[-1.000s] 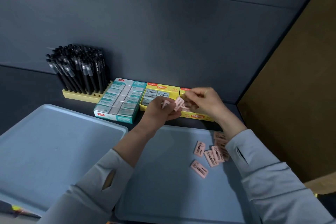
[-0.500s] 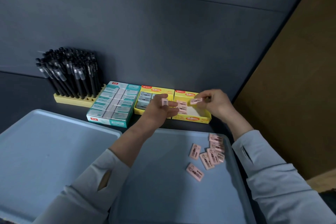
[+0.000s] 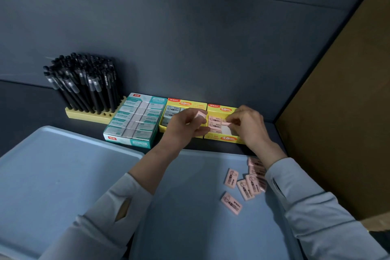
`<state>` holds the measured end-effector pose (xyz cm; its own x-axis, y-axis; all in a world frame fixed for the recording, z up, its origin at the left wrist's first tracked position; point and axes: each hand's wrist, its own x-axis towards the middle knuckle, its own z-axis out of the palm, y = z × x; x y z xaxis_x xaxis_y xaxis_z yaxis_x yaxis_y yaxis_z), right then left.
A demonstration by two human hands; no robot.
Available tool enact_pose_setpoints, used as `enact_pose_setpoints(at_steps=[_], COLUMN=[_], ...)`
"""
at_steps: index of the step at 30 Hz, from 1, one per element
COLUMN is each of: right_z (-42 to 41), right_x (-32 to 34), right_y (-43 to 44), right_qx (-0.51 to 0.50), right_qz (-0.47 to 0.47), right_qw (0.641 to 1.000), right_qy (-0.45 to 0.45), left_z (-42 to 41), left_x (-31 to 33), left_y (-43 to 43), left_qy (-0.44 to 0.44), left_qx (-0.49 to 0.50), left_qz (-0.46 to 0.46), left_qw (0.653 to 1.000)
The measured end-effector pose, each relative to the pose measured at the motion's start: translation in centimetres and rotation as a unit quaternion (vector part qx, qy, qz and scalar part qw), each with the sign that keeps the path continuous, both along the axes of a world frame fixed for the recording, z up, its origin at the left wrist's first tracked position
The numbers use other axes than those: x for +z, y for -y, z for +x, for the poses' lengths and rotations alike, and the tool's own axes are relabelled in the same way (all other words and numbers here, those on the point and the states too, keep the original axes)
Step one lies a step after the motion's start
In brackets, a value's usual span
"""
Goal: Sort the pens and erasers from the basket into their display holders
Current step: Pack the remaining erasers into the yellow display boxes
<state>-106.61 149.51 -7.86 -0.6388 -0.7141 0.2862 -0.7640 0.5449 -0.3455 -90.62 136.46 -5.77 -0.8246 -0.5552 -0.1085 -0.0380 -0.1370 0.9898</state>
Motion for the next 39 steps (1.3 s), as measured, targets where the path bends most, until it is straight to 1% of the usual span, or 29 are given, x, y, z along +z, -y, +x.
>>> enact_pose_setpoints(at_steps=[2,5,8,9,10,11,12,13,14,15,16,17,20,24,26,28,29,31,33,34,35,37,39], right_z=[0.2,0.3,0.0,0.0,0.0,0.3,0.9,1.5,2.2,2.8,3.2,3.4,3.1,2.8,2.6,2.2,2.1,1.9,1.6,1.2,0.7,-0.3,-0.7], right_x=[0.0,0.2,1.0,1.3,1.6,2.0,2.6,3.1,3.7,4.1,4.3,4.5,5.1,5.1,4.9,4.8,4.9,5.2,5.1,4.9,4.6,4.1,3.9], right_y=[0.1,0.3,0.3,0.3,0.3,0.2,0.2,0.2,0.3,0.4,0.4,0.3,-0.4,-1.3,-1.5,-1.8,-1.9,-2.3,-2.6,-2.7,-2.9,-3.2,-3.3], right_qx=[0.001,0.013,0.039,0.038,0.030,0.015,-0.001,-0.005,0.007,0.028,0.051,0.067,0.076,0.055,0.044,0.036,0.030,0.019,0.007,-0.005,-0.021,-0.054,-0.061], right_qz=[0.003,0.034,0.102,0.112,0.101,0.057,-0.007,-0.077,-0.132,-0.164,-0.181,-0.192,-0.203,-0.174,-0.193,-0.202,-0.203,-0.211,-0.213,-0.206,-0.192,-0.149,-0.110], right_qw=[1.000,0.998,0.994,0.993,0.994,0.998,0.997,0.983,0.956,0.925,0.902,0.887,0.869,0.857,0.848,0.861,0.866,0.859,0.863,0.876,0.897,0.935,0.947], right_qy=[-0.018,-0.046,-0.026,-0.021,-0.013,0.013,0.075,0.164,0.263,0.341,0.389,0.415,0.445,0.482,0.492,0.465,0.456,0.466,0.459,0.436,0.397,0.317,0.295], left_z=[0.0,-0.1,0.0,0.0,0.0,0.0,-0.1,-0.1,-0.1,-0.2,-0.3,-0.4,-0.7,-1.2,-1.3,-1.4,-1.4,-1.4,-1.4,-1.3,-1.3,-1.3,-1.4], left_x=[-0.1,-0.2,-0.2,-0.2,-0.2,-0.2,-0.2,-0.1,-0.1,-0.1,-0.1,-0.1,-0.2,-0.1,0.0,-0.1,-0.2,-0.4,-0.6,-0.8,-0.9,-1.0,-1.3], left_y=[0.1,-0.2,-0.4,-0.4,-0.4,-0.4,-0.5,-0.6,-0.7,-0.9,-1.0,-1.2,-1.2,-1.2,-1.3,-1.2,-1.1,-0.9,-0.6,-0.6,-0.5,-0.8,-1.0], left_qy=[0.009,0.013,0.006,0.007,0.007,0.006,0.004,-0.001,-0.006,-0.012,-0.015,-0.016,-0.010,0.008,0.006,0.001,0.004,0.031,0.054,0.058,0.060,0.078,0.101], left_qx=[-0.002,-0.007,0.002,0.005,0.008,0.009,0.011,0.013,0.014,0.013,0.010,0.007,0.010,0.011,0.006,0.008,0.015,0.033,0.037,0.029,0.014,-0.027,-0.058], left_qz=[-0.009,0.011,0.048,0.051,0.048,0.043,0.038,0.036,0.032,0.028,0.020,0.011,-0.020,-0.073,-0.108,-0.139,-0.169,-0.257,-0.370,-0.427,-0.477,-0.556,-0.616], left_qw=[1.000,1.000,0.999,0.999,0.999,0.999,0.999,0.999,0.999,0.999,1.000,1.000,1.000,0.997,0.994,0.990,0.986,0.965,0.927,0.902,0.876,0.827,0.779])
